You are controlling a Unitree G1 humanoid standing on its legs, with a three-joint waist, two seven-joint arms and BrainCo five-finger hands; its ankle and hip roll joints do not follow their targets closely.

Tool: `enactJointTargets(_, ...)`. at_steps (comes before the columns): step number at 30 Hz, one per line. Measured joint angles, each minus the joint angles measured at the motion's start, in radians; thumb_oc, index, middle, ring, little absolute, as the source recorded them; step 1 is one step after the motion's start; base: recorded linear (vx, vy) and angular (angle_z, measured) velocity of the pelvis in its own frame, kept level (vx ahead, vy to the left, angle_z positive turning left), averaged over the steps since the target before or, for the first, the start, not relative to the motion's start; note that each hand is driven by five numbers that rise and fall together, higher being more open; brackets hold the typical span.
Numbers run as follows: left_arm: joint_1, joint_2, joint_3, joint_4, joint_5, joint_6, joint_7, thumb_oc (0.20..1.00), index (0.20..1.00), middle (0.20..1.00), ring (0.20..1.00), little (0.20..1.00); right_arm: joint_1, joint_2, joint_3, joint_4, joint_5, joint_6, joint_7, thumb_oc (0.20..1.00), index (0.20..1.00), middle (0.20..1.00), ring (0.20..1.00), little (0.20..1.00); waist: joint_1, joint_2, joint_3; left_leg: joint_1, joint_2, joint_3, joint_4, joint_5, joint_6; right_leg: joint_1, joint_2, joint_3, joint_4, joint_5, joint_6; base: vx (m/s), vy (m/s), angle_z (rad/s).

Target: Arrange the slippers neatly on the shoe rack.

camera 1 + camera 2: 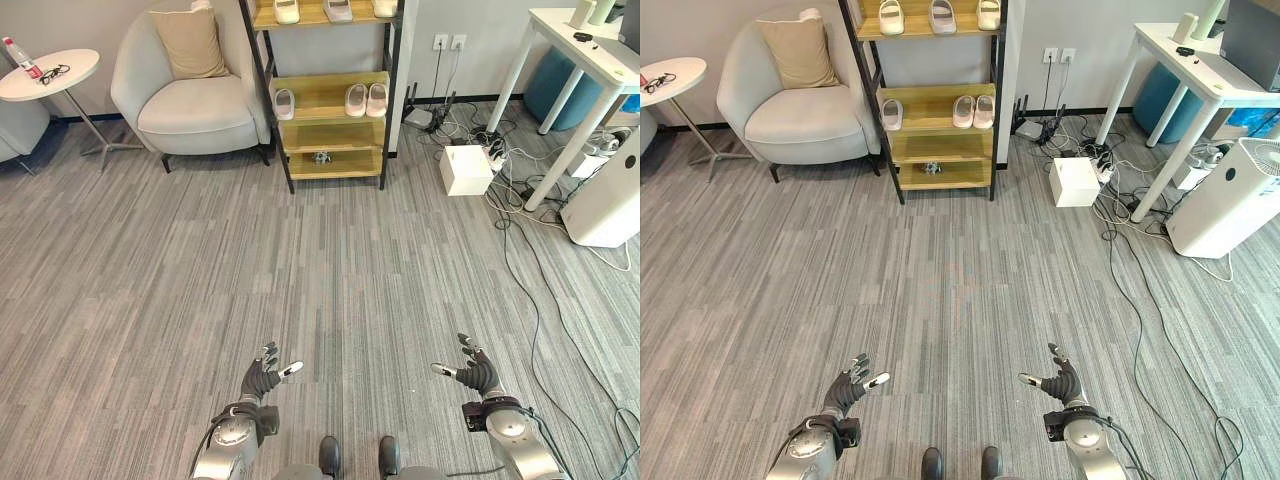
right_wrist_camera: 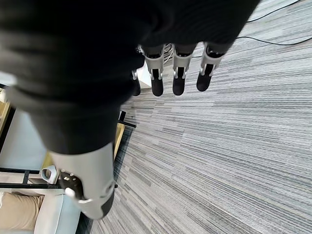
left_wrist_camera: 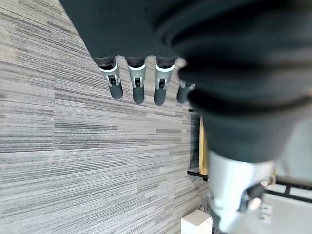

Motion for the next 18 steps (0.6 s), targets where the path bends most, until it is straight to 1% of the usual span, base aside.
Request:
enactJointTargets(2,0.02,0.0,0.0,0.001,0.009,0.002,-0.004,1.0,1.0,1.0,1.0,1.0,0.015,0.001,-0.004,0.0,0.0,0.0,0.0,1.0,1.0,1.0,1.0,1.0,-0.002,0.001,0.001,0.0,0.0,0.001,0.0,-0.01,-0.008,-0.001,0.0,0.002,0.0,0.001,0.001,0.0,0.0,0.0)
enactJointTargets(6,0.044,-0.001,0.0,0.002,0.009,0.018,-0.002,1.0,1.0,1.0,1.0,1.0,0.039,0.01,-0.003,0.001,0.002,0.001,-0.001,1.0,1.0,1.0,1.0,1.0,-0.002,0.001,0.0,0.0,0.0,0.0,0.0,-0.01,-0.008,0.0,0.0,0.002,0.0,0.003,0.0,0.0,0.0,0.0)
enactJointTargets(7,0.043,-0.001,0.0,0.002,0.008,0.02,-0.002,1.0,1.0,1.0,1.0,1.0,0.038,0.01,-0.003,0.001,0.003,0.001,-0.001,1.0,1.0,1.0,1.0,1.0,-0.002,0.001,0.0,0.0,0.0,-0.001,0.0,-0.006,-0.003,0.0,0.0,0.001,0.0,0.004,-0.001,0.0,0.0,0.0)
enactJointTargets(10,0.043,-0.001,0.002,0.002,0.008,0.02,0.002,1.0,1.0,1.0,1.0,1.0,0.037,0.011,-0.003,0.001,0.004,0.001,-0.003,1.0,1.0,1.0,1.0,1.0,-0.001,0.003,-0.001,0.0,0.0,-0.007,0.0,-0.005,-0.002,0.003,0.0,-0.003,0.0,0.008,-0.008,0.01,-0.023,0.1)
enactJointTargets(11,0.044,-0.001,0.007,0.002,0.007,0.02,0.007,1.0,1.0,1.0,1.0,1.0,0.038,0.011,-0.003,0.001,0.004,0.001,-0.008,1.0,1.0,1.0,1.0,1.0,-0.003,0.004,-0.002,0.0,-0.001,-0.022,0.0,-0.003,0.0,0.009,-0.001,-0.023,0.0,0.01,-0.01,0.01,-0.026,0.21)
enactJointTargets(18,0.075,-0.001,0.017,0.002,0.007,0.021,0.02,1.0,1.0,1.0,1.0,1.0,0.033,0.01,-0.003,0.001,0.004,0.001,-0.01,1.0,1.0,1.0,1.0,1.0,-0.001,0.005,-0.003,-0.002,-0.001,-0.027,0.001,-0.002,0.0,0.007,-0.001,-0.026,0.0,0.004,-0.007,0.0,-0.014,0.04)
